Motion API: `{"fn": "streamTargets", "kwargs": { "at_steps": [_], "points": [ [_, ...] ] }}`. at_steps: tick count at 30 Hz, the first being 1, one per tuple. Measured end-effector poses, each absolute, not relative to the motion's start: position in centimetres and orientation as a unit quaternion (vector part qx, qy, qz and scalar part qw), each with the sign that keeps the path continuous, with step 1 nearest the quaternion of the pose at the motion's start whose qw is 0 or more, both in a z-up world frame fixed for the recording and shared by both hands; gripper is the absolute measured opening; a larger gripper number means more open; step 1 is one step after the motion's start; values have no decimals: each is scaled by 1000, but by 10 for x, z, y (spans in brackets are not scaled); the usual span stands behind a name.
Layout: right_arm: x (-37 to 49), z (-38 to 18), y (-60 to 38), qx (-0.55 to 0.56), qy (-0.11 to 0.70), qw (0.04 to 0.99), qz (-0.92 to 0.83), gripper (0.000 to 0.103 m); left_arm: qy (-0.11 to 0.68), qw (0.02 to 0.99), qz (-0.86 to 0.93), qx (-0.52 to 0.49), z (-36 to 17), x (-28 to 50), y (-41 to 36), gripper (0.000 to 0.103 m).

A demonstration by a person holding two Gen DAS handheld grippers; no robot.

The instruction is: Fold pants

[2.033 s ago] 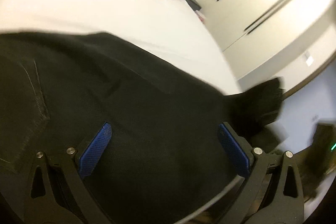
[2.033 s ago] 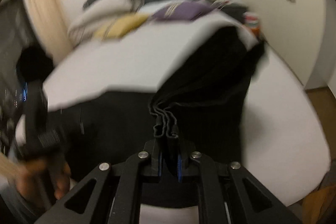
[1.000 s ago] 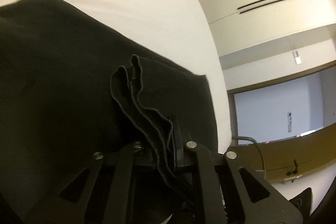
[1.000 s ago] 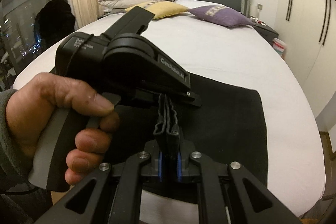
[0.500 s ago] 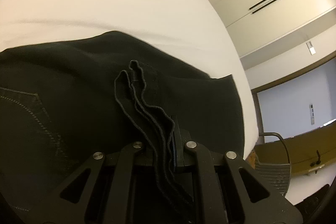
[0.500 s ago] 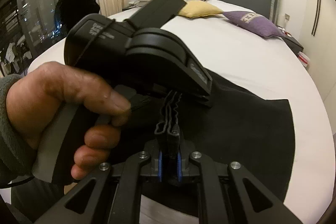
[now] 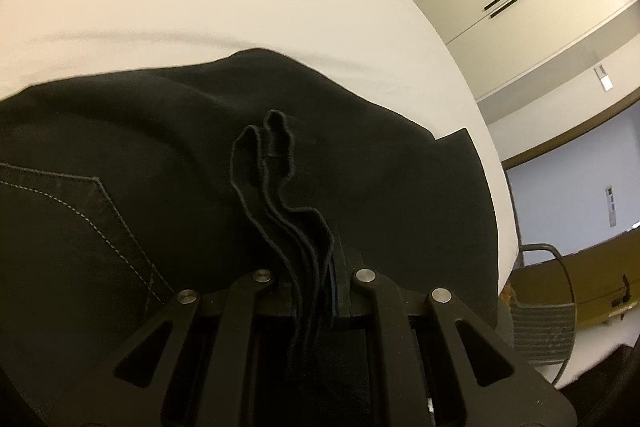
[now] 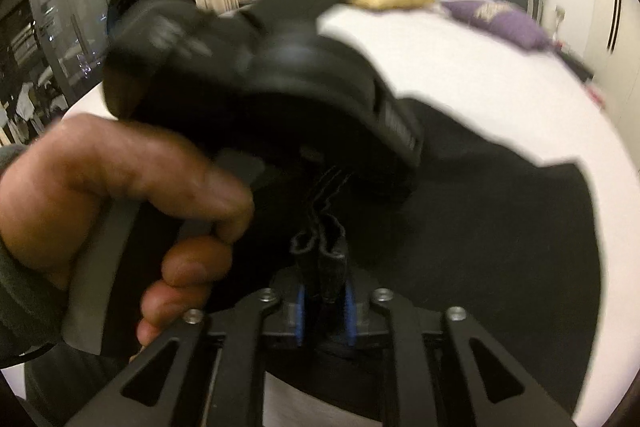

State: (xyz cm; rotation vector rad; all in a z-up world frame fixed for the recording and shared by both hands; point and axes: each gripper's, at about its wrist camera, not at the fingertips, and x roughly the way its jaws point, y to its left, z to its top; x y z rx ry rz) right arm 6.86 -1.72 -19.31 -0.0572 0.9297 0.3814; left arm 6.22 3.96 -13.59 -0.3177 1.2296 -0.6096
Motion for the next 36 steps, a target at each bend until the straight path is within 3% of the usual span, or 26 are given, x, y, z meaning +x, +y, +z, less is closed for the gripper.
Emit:
{"fn": "streamTargets", "kwargs": {
  "at_steps": [2,4,5,10,16,23,30,32,34,36],
  "points": [
    [69,-196,-22,-12,450,872,194,37,566,758,-281,-160,-140,66,29,9],
    [64,-189,-33,14,455,863,220,58,564,761,-280,-155,-137,65,30,9],
    [61,-185,-41,31,459,857,233,59,564,764,-278,-147,-134,63,31,10],
    [39,-153,-109,128,445,849,256,59,568,776,-251,-108,-118,49,43,18],
    [67,-129,-221,248,395,867,176,59,571,796,-195,-60,-100,30,70,18],
    [117,-144,-273,356,372,834,198,59,486,816,-294,-105,-54,18,35,18],
    [175,-202,-267,433,406,770,234,59,540,774,-323,-69,-126,6,-10,18],
    [183,-228,-270,421,436,769,204,51,527,782,-323,-86,-127,-6,2,18],
    [190,-255,-289,441,444,760,176,6,526,782,-320,-99,-128,-13,11,18],
    [184,-264,-306,481,435,745,157,0,520,783,-322,-111,-129,-20,19,18]
  ]
}}
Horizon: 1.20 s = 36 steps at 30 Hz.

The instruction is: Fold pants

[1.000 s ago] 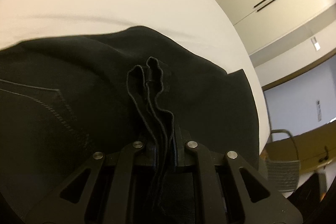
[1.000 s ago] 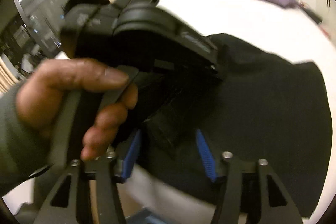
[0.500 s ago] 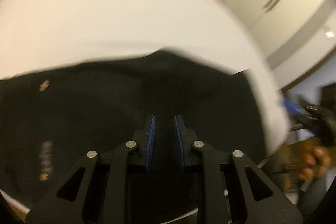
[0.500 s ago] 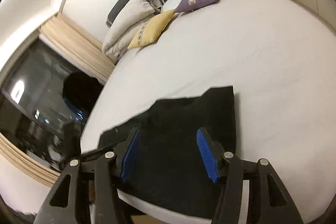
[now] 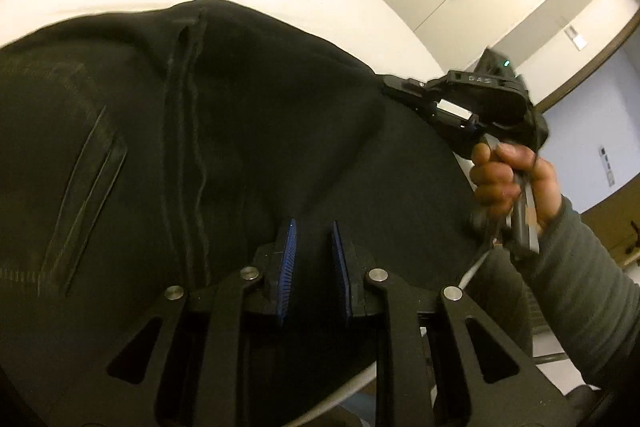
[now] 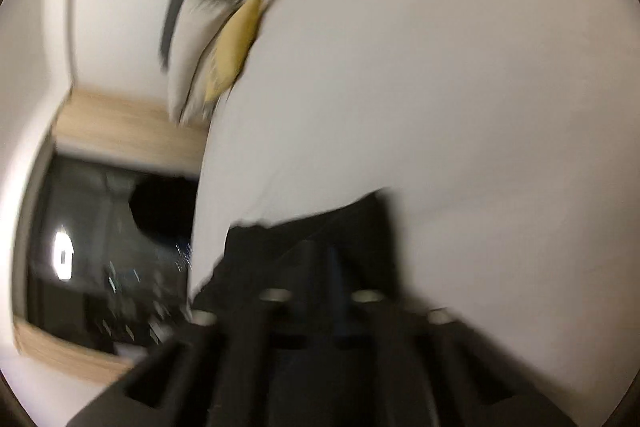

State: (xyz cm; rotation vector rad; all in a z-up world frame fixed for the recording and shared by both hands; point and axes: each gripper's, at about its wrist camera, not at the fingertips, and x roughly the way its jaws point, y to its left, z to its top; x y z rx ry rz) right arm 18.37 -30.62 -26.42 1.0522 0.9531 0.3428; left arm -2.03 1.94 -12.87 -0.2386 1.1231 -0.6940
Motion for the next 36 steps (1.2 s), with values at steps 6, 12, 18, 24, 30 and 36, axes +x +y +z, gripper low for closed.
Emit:
{"fn": "streamTargets", "kwargs": {
  "at_steps": [6,12,18,24,30,36],
  "points": [
    [137,-206,-299,470,388,759,227,38,512,789,-316,-128,-131,-29,28,18],
    [80,-243,-254,424,467,727,271,36,511,786,-316,-145,-134,-48,66,18],
    [37,-245,-304,467,438,739,208,18,506,786,-317,-163,-137,-47,80,18],
    [62,-196,-248,463,374,727,342,68,495,794,-316,-160,-135,-53,92,18],
    [71,-267,-240,464,467,712,245,0,481,811,-293,-158,-118,-68,100,18],
    [33,-218,-279,467,413,752,212,61,429,857,-210,-194,-81,-106,194,18]
  ]
}}
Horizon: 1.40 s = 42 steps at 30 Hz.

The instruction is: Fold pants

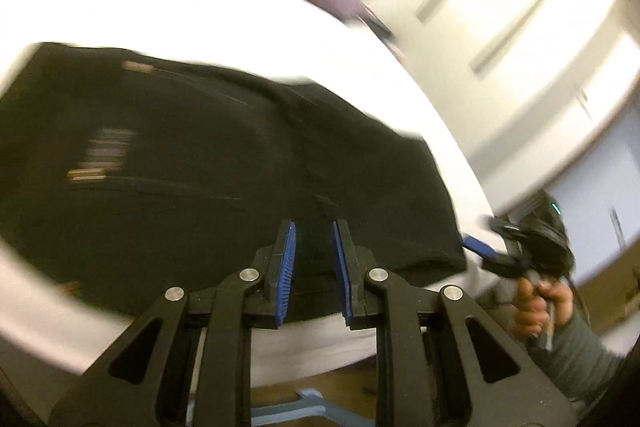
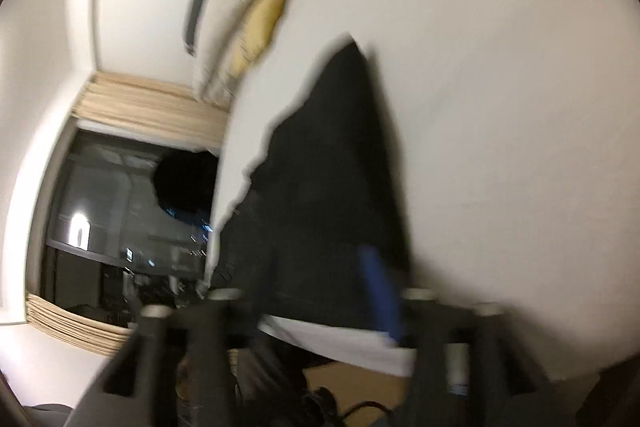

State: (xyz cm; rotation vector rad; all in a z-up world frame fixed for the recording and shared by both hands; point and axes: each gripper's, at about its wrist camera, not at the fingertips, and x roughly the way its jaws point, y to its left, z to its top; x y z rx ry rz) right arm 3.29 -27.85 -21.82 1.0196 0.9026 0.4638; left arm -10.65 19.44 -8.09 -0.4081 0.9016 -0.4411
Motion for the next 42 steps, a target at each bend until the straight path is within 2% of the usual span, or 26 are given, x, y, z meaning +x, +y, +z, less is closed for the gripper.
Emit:
{"fn": "streamTargets", "kwargs": {
  "at_steps": [3,4,6,7,8,19,26,31,34,36,37,38,40,42],
  "points": [
    [38,-197,-276,479,380,757,233,61,413,862,-125,-265,-79,-122,266,20],
    [40,-194,-272,483,373,755,240,61,409,859,-100,-289,-79,-125,288,25],
    [54,-187,-252,487,368,748,259,61,388,851,-63,-348,-84,-135,329,48],
    [60,-188,-243,488,370,746,263,61,377,849,-49,-367,-87,-139,342,71],
    [64,-189,-236,490,374,741,267,61,362,847,-26,-388,-89,-145,358,77],
    [66,-195,-197,471,408,728,285,61,364,825,-23,-432,-127,-122,392,77],
    [63,-194,-202,471,406,731,280,61,340,814,-28,-470,-160,-126,400,77],
    [61,-197,-196,470,414,726,283,61,321,805,-66,-495,-163,-97,399,76],
    [59,-197,-197,471,413,726,283,61,317,795,-74,-512,-166,-85,396,75],
    [59,-197,-197,474,411,726,283,61,316,794,-77,-514,-166,-79,394,67],
    [60,-196,-196,475,410,725,283,61,323,793,-74,-511,-168,-78,394,53],
    [62,-196,-194,474,409,726,284,61,328,790,-67,-513,-171,-76,394,32],
    [67,-195,-190,471,408,727,288,61,333,777,-59,-531,-180,-77,397,16],
    [72,-195,-183,466,412,728,289,61,330,775,-60,-536,-187,-72,396,14]
  ]
}}
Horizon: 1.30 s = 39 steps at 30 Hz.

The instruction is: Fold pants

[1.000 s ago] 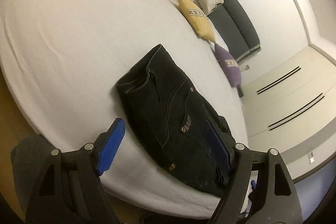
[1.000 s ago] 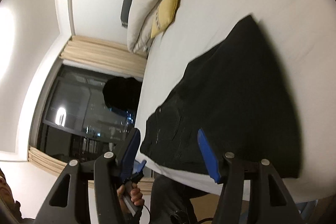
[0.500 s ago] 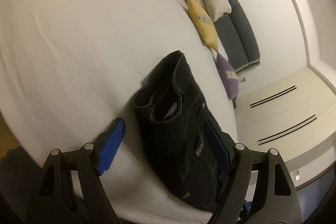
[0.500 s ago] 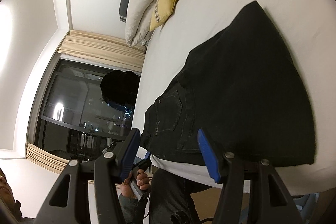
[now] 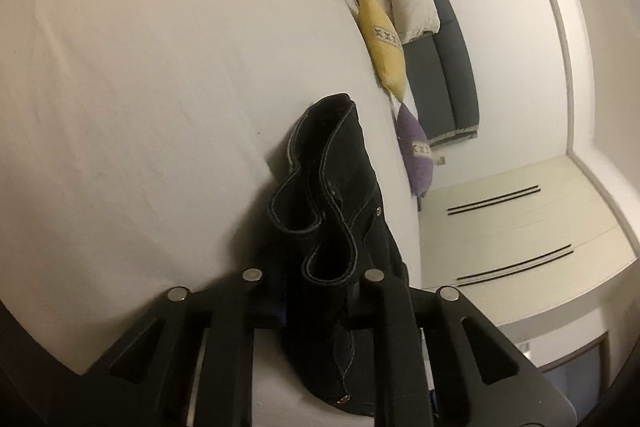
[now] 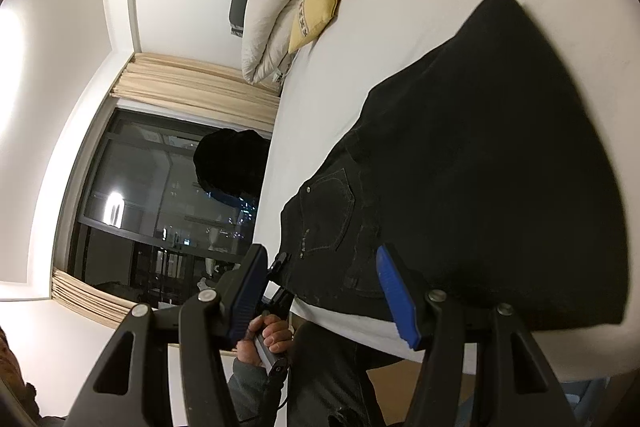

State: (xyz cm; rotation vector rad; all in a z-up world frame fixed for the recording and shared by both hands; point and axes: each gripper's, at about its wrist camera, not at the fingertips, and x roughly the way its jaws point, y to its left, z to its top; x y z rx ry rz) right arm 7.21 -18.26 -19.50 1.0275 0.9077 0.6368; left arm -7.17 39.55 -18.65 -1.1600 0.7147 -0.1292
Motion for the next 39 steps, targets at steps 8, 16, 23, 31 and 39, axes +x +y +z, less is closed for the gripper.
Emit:
{"fn": "streamTargets", "kwargs": {
  "at_steps": [8,16,23,31,39],
  "points": [
    [91,-199,-155,414,452,743,268,61,321,804,-64,-496,-157,-64,380,12],
    [113,-203,-174,409,464,749,237,66,314,871,-137,-352,-63,-43,285,12],
    [147,-170,-186,435,455,721,288,80,334,897,-231,-173,-40,-41,135,13],
    [168,-137,-163,387,472,720,329,88,354,894,-251,-107,-52,-29,75,13],
    [182,-147,-137,352,515,704,340,88,355,903,-242,-9,-57,-50,29,13]
  ]
}}
